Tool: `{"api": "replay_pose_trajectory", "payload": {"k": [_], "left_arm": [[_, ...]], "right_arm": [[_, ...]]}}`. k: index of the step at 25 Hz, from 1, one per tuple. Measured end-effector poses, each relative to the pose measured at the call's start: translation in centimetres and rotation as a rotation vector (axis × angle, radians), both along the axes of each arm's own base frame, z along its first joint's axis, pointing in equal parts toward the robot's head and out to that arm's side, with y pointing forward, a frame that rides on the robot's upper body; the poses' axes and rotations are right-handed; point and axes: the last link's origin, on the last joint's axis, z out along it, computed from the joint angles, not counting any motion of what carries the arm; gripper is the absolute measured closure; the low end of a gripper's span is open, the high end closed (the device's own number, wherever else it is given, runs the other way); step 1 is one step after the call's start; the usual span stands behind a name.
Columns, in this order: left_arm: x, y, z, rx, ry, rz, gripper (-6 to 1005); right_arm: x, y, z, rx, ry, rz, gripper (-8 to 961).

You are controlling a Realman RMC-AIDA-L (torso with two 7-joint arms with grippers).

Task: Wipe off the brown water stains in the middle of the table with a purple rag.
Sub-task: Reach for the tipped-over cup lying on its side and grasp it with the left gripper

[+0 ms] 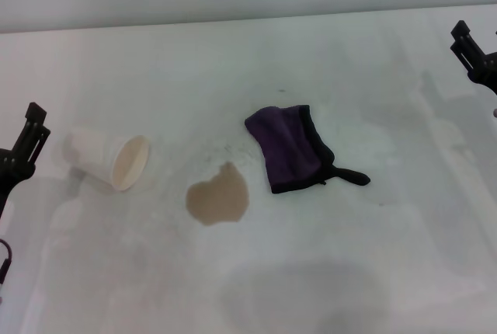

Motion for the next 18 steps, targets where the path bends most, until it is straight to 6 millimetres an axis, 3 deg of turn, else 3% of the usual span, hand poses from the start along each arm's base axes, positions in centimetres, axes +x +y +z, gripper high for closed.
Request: {"api": "replay_pose_trajectory", "payload": {"k": [13, 17, 18], "left_arm": [[-0.1, 0.9, 0.8, 0.016, -0.03, 0.004, 111], [-0.6, 3.0, 2.7, -0.015, -0.153, -0.016, 111], [-1.3, 4.5, 4.6, -0.027, -0.214, -0.017, 111]], "right_arm": [[-0.5, 0.5, 0.0, 0.003, 0.011, 0.012, 100], [-0.5, 0.7, 0.0, 0.006, 0.015, 0.008, 100], [-0.6, 0.8, 0.0, 0.006, 0.016, 0.01, 100]]}}
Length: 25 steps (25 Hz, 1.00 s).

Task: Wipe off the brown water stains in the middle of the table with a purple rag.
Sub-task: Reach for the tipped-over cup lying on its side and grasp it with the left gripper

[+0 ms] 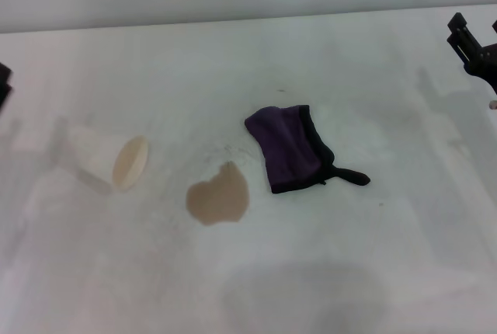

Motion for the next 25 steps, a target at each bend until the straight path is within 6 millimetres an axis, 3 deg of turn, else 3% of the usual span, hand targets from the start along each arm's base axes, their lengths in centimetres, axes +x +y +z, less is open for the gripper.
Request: {"api": "replay_pose_trajectory", "payload": {"k": [5, 9, 13, 19, 25], "left_arm": [[-0.5, 3.1, 3.9, -0.072, -0.018, -0.025, 110], [0.5, 6.0, 7.5, -0.149, 0.065, -0.082, 110], [1.7, 7.7, 11.0, -0.262, 0.21, -0.158, 110], [4.2, 9.0, 13.7, -0.504, 0.51, -0.254, 111], [6.8, 10.7, 14.4, -0.75, 0.955, -0.366, 111]], "right_arm": [[-1.0, 0.8, -0.3, -0.006, 0.009, 0.027, 100], [-1.5, 1.4, -0.4, -0.009, 0.01, 0.043, 101], [-2.3, 1.9, -0.7, -0.014, 0.023, 0.061, 101], [-2.6, 2.8, -0.6, -0.019, 0.016, 0.062, 101], [-3.1, 4.4, -0.2, -0.026, -0.009, 0.056, 102]]}}
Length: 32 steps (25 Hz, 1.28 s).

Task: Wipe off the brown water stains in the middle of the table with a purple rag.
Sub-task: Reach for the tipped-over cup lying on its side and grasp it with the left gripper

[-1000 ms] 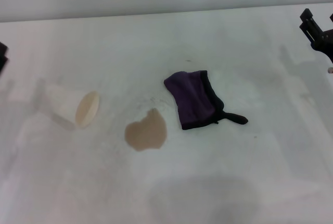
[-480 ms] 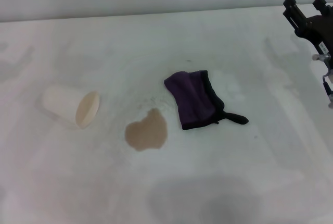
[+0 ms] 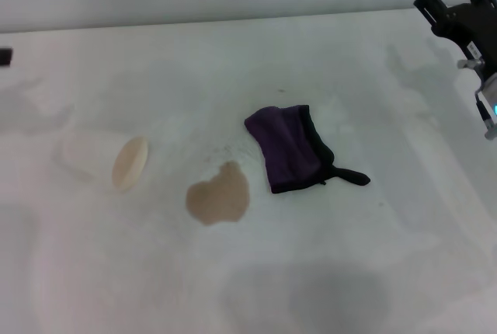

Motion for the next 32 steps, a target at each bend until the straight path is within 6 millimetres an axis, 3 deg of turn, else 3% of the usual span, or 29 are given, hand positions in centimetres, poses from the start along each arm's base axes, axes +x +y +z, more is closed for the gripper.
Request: {"api": "replay_pose_trajectory", "payload": {"k": [7, 13, 21, 32], "left_arm": [[4.3, 1.8, -1.8, -0.199, 0.307, -0.274, 110], [5.9, 1.3, -4.0, -0.327, 0.537, -0.521, 110], [6.7, 0.8, -6.1, -0.432, 0.725, -0.725, 111], [6.6, 1.0, -10.3, -0.537, 0.699, -0.773, 111]], "right_arm": [[-0.5, 0.7, -0.2, 0.033, 0.068, -0.033, 102], [-0.6, 0.9, -0.4, 0.062, 0.139, -0.071, 103], [-0.9, 1.8, 0.0, 0.096, 0.188, -0.108, 103], [-0.6, 2.7, 0.9, 0.119, 0.19, -0.134, 104]]}}
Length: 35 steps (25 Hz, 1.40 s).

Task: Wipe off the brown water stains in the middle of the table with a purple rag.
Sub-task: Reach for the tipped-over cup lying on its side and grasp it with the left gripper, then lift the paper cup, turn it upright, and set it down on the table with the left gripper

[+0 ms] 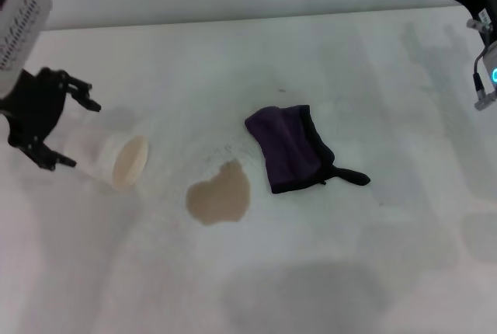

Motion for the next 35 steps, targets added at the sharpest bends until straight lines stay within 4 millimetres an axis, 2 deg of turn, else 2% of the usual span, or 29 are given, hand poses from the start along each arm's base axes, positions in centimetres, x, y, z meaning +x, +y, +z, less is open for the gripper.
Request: {"api": "replay_pose_trajectory", "payload": {"k": [6, 13, 16, 28, 31, 35], "left_arm": [[-0.9, 0.0, -1.8, -0.013, 0.016, -0.008, 111], [-3.2, 0.1, -3.2, 0.016, 0.062, -0.014, 110], [-3.5, 0.1, -3.9, 0.025, 0.057, -0.026, 110], [-3.9, 0.3, -4.5, 0.056, 0.042, -0.033, 111], [-3.7, 0.6, -4.6, 0.092, 0.017, -0.012, 202], [-2.5, 1.7, -4.2, 0.204, -0.101, 0.04, 244]], "right_arm": [[-0.1, 0.1, 0.1, 0.0, -0.005, 0.004, 104], [-0.3, 0.0, -0.3, -0.01, -0.001, 0.013, 105], [-0.2, -0.1, -0.4, -0.012, 0.0, 0.012, 105], [-0.5, -0.2, -0.7, -0.023, -0.004, 0.026, 106], [-0.5, -0.2, -0.7, -0.023, -0.003, 0.027, 106], [-0.5, -0.2, -0.7, -0.024, -0.004, 0.028, 106]]}}
